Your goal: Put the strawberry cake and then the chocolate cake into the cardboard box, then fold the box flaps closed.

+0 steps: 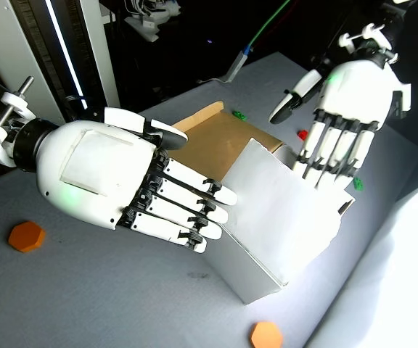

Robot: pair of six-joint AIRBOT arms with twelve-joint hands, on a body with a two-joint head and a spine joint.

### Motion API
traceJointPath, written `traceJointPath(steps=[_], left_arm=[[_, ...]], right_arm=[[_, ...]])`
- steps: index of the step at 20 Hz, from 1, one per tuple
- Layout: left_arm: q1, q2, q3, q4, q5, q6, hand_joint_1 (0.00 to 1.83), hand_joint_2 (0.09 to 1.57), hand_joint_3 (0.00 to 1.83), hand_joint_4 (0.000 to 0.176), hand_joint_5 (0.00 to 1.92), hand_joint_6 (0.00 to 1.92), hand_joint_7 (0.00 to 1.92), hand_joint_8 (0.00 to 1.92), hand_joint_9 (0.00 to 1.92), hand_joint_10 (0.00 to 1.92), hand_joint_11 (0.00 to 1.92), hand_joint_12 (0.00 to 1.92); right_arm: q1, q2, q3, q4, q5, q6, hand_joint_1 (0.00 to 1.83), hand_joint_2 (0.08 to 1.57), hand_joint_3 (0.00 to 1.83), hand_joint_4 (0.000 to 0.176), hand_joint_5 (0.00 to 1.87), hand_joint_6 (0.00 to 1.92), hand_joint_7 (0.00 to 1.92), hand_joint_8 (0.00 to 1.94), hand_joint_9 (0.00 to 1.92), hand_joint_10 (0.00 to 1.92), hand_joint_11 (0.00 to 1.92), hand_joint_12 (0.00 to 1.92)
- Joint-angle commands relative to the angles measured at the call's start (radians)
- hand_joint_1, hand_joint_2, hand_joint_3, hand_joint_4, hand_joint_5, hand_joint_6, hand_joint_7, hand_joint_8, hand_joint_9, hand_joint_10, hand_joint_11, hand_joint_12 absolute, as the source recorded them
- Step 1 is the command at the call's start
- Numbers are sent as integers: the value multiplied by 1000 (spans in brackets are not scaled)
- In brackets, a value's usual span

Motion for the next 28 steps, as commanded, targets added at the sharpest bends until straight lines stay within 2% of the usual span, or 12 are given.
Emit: traceJointPath(steps=[1, 4, 9, 12, 14, 20, 24, 28], left_arm=[[-29, 15, 9, -76, 7, -1, 0, 1157, 0, 0, 238, 1, 313, 0, 310, 0, 0, 938], [-64, 31, 23, -55, 1, -6, 0, 1161, 0, 0, 235, 0, 305, 2, 307, 1, 0, 923], [-48, 70, 31, -38, 1, -14, 0, 1170, 2, 0, 244, 1, 320, 3, 319, 4, 0, 923], [-10, 103, 7, -27, 7, -14, 0, 1168, 0, 0, 275, 10, 340, 5, 336, 7, 0, 987], [23, 131, -19, -20, 14, -14, 0, 1166, 0, 0, 275, 9, 336, 3, 330, 4, 0, 984], [140, 199, -112, -31, 25, -4, 0, 1172, 3, 0, 286, 6, 341, 1, 337, 5, 0, 982], [240, 238, -185, -77, 33, 11, 0, 1167, 0, 0, 294, 6, 348, 2, 340, 3, 0, 1002], [310, 251, -232, -155, 38, 40, 0, 1174, 3, 0, 283, 1, 337, 2, 335, 2, 0, 993]], right_arm=[[4, 7, -1, -17, 112, 2, 0, 1238, 4, 0, 234, 5, 318, 8, 324, 11, 0, 960], [-8, 0, -1, -17, 112, 0, 0, 1242, 2, 0, 216, 0, 303, 0, 303, 1, 0, 912], [-34, -14, -1, -17, 122, -14, 0, 1234, 0, 0, 218, 0, 309, 1, 306, 3, 0, 939], [-36, -28, 0, -40, 131, -39, 0, 1236, 0, 0, 216, 2, 318, 2, 301, 8, 0, 878], [-44, -36, -1, -101, 148, -39, 0, 1224, 0, 0, 234, 7, 332, 4, 320, 13, 0, 954], [-56, -41, -1, -123, 140, -94, 0, 1226, 0, 0, 239, 6, 315, 2, 323, 10, 0, 1008], [-55, -35, -1, -116, 158, -85, 0, 1228, 0, 0, 228, 3, 320, 3, 316, 4, 0, 977], [-2, 19, -4, -31, 148, -47, 0, 1235, 1, 0, 233, 3, 318, 1, 312, 1, 0, 941]])
